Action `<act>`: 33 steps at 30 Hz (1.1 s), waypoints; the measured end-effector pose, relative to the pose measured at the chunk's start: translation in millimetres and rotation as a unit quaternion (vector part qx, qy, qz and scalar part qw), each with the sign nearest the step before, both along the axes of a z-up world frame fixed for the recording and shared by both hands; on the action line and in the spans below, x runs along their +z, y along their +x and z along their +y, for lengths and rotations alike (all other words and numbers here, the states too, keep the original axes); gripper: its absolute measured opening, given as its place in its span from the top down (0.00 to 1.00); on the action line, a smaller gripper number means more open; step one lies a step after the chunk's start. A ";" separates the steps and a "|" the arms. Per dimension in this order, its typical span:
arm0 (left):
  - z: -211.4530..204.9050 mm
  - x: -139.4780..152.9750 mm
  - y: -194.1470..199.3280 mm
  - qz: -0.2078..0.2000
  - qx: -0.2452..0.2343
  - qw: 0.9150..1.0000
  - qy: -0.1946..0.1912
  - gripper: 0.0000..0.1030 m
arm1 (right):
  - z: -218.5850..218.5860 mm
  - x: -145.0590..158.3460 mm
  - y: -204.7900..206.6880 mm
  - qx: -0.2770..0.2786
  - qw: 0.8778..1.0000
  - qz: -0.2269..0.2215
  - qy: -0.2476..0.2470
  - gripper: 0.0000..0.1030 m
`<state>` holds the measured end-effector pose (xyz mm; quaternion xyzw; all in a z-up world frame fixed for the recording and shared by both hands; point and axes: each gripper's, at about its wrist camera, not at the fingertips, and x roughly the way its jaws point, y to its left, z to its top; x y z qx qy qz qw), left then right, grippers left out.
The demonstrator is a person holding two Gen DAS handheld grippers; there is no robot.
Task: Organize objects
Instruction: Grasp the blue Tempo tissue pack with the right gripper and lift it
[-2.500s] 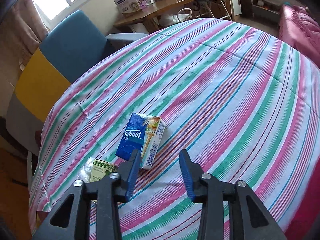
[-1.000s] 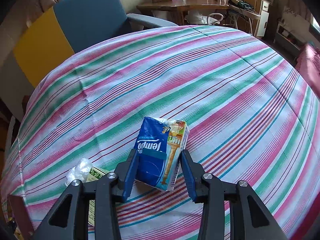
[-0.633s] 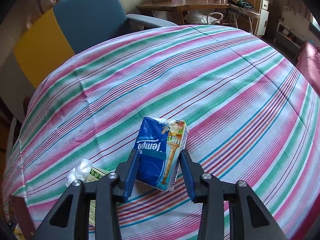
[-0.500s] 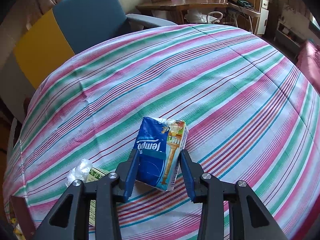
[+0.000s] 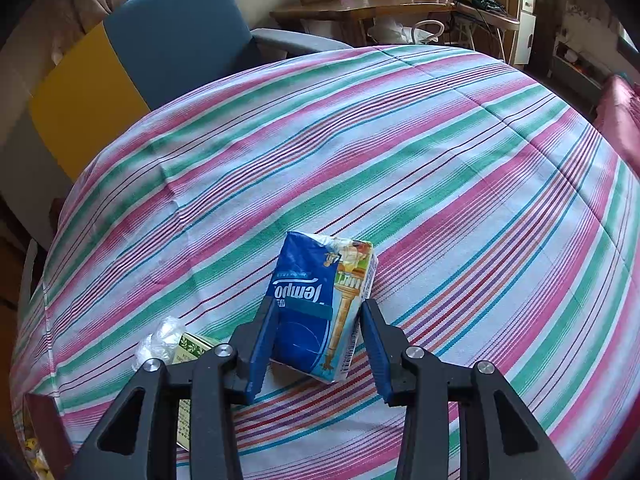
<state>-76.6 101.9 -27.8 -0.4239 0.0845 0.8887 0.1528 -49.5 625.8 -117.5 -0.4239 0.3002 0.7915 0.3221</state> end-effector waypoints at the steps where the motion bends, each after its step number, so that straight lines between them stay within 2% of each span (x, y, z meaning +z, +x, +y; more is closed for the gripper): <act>1: -1.0 0.2 2.8 0.000 0.000 1.000 0.001 0.53 | -0.8 0.2 0.0 0.000 1.000 0.000 0.001 0.59; 13: 1.1 -2.5 13.5 -0.008 0.000 1.000 0.004 0.53 | -0.8 1.0 1.2 -0.006 1.000 0.009 -0.007 0.61; 17: 0.5 -2.9 13.2 -0.012 0.001 1.000 0.007 0.53 | 0.8 5.7 4.0 -0.011 1.000 0.027 -0.012 0.61; 23: -11.4 -3.9 12.1 -0.019 0.015 1.000 0.018 0.53 | 1.3 6.0 4.6 -0.015 0.999 0.031 -0.017 0.62; 29: -21.6 -3.8 11.9 -0.020 0.029 0.999 0.026 0.53 | 2.9 14.6 11.3 -0.014 0.997 0.070 -0.033 0.63; 33: -23.1 -3.4 11.6 -0.023 0.030 0.999 0.028 0.53 | -3.6 29.0 12.4 0.005 0.995 0.099 -0.023 0.63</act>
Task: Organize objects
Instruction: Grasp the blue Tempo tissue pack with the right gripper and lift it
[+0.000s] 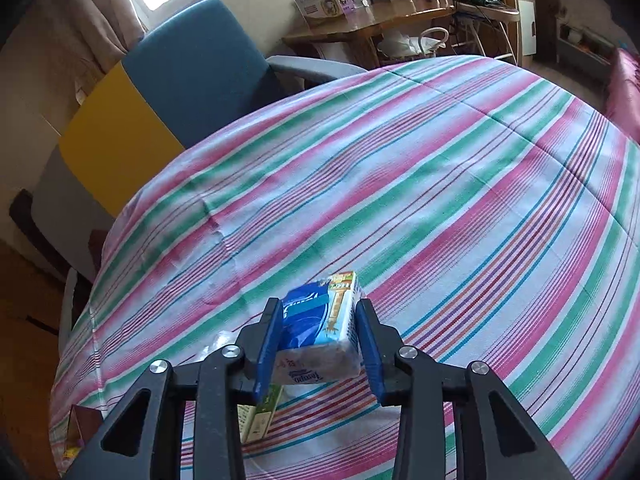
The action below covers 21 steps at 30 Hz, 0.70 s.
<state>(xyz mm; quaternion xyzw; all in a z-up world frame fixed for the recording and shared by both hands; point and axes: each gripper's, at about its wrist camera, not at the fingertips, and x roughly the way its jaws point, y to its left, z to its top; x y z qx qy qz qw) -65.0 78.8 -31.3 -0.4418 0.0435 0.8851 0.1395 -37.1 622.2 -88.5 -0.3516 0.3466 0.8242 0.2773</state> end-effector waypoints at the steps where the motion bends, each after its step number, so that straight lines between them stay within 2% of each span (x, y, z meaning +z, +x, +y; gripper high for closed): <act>1: -0.1 0.6 0.4 0.001 0.000 1.000 0.002 0.53 | -2.7 2.5 -0.3 0.006 1.000 0.006 0.003 0.63; 5: -2.2 1.6 -0.1 0.001 -0.001 1.000 0.006 0.53 | -11.4 14.5 3.9 0.030 0.999 0.019 0.015 0.64; 7: -4.4 1.2 -0.2 0.000 0.001 1.000 0.010 0.53 | -18.8 8.2 -6.1 0.031 0.999 -0.003 0.018 0.64; 11: -9.7 -0.1 -0.5 -0.001 0.005 1.000 0.014 0.53 | -17.5 -3.9 0.9 0.031 0.999 -0.033 0.004 0.64; 15: -12.4 -2.3 -1.4 -0.004 0.010 1.000 0.016 0.53 | -12.3 -13.3 1.7 0.028 0.999 -0.044 -0.013 0.63; 17: -11.7 -3.6 -1.6 -0.006 0.008 1.000 0.014 0.53 | -9.0 -18.6 0.8 0.026 0.998 -0.046 -0.028 0.60; 19: -10.6 -4.3 -1.3 -0.006 0.008 1.000 0.013 0.53 | -7.1 -19.6 0.4 0.024 0.998 -0.041 -0.033 0.46; 21: -8.6 -5.0 -1.3 -0.007 0.006 1.000 0.011 0.53 | -8.2 -17.4 -2.2 0.029 0.999 -0.039 -0.025 0.44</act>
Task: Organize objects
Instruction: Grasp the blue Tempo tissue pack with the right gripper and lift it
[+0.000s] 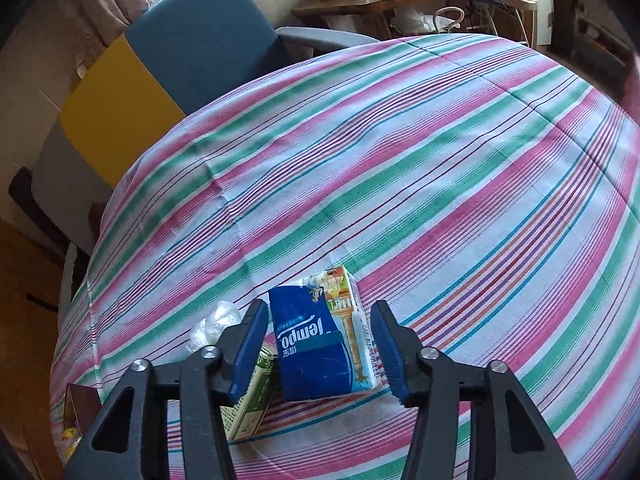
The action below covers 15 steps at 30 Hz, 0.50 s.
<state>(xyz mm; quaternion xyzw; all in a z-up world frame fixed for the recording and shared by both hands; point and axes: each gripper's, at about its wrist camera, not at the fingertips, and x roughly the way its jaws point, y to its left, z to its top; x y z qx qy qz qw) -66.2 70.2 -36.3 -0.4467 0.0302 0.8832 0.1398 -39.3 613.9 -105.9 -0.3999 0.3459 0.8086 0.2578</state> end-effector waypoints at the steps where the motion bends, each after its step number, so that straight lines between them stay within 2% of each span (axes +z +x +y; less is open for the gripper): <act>1: 1.2 -0.6 -0.1 -0.001 -0.001 1.000 -0.001 0.53 | -1.2 0.2 -2.0 0.004 1.000 -0.003 0.005 0.43; 7: 5.7 -4.3 -0.8 -0.008 -0.007 1.000 -0.004 0.53 | -11.2 -6.8 -21.2 0.033 0.997 -0.048 0.049 0.43; 12: 7.2 -8.4 -1.7 -0.016 -0.010 1.000 -0.004 0.53 | -12.6 -21.3 -31.2 0.052 0.993 -0.085 0.057 0.46; 15: 6.4 -8.1 -0.9 -0.016 -0.011 1.000 -0.001 0.53 | -9.2 -19.3 -26.5 0.041 0.994 -0.081 0.057 0.49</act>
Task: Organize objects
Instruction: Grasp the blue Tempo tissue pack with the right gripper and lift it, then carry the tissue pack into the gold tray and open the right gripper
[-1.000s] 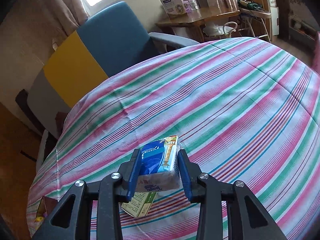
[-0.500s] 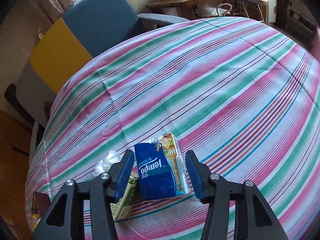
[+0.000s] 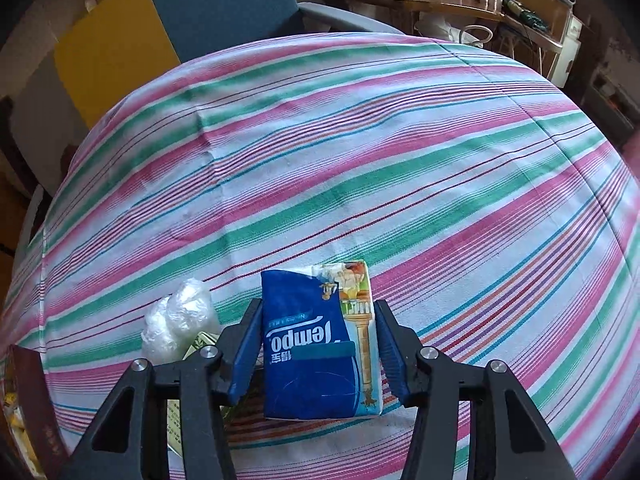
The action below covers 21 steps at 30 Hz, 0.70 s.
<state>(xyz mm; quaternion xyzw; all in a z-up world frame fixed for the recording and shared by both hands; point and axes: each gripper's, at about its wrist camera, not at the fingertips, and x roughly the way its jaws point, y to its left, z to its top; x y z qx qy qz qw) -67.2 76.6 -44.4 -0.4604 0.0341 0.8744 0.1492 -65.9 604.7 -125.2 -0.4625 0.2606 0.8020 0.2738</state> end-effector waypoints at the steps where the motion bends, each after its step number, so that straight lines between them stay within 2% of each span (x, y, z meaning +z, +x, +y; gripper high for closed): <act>1: -0.9 1.1 0.5 0.001 0.001 1.000 0.001 0.53 | 1.1 2.5 2.0 -0.005 1.000 0.005 0.002 0.49; 6: -17.3 13.3 1.5 0.019 0.014 1.000 0.007 0.53 | 3.5 31.1 23.4 -0.041 0.997 0.057 0.015 0.49; 10: -44.4 19.1 -0.5 0.033 0.044 0.998 0.010 0.53 | -29.7 61.0 22.9 0.008 0.996 0.087 0.011 0.49; 13: -61.4 17.1 -1.8 0.031 0.061 0.997 0.017 0.53 | -83.1 88.6 13.9 0.090 0.990 0.107 0.006 0.49; 15: -70.4 14.0 -1.4 0.029 0.070 0.997 0.021 0.53 | -131.7 105.5 2.4 0.163 0.980 0.110 0.006 0.49; 19: -85.2 7.6 2.0 0.022 0.079 0.996 0.035 0.53 | -246.3 127.4 -21.7 0.313 0.945 0.096 0.014 0.49; 21: -90.6 5.5 3.4 0.019 0.081 0.996 0.043 0.53 | -296.3 125.9 -33.6 0.362 0.929 0.079 0.008 0.48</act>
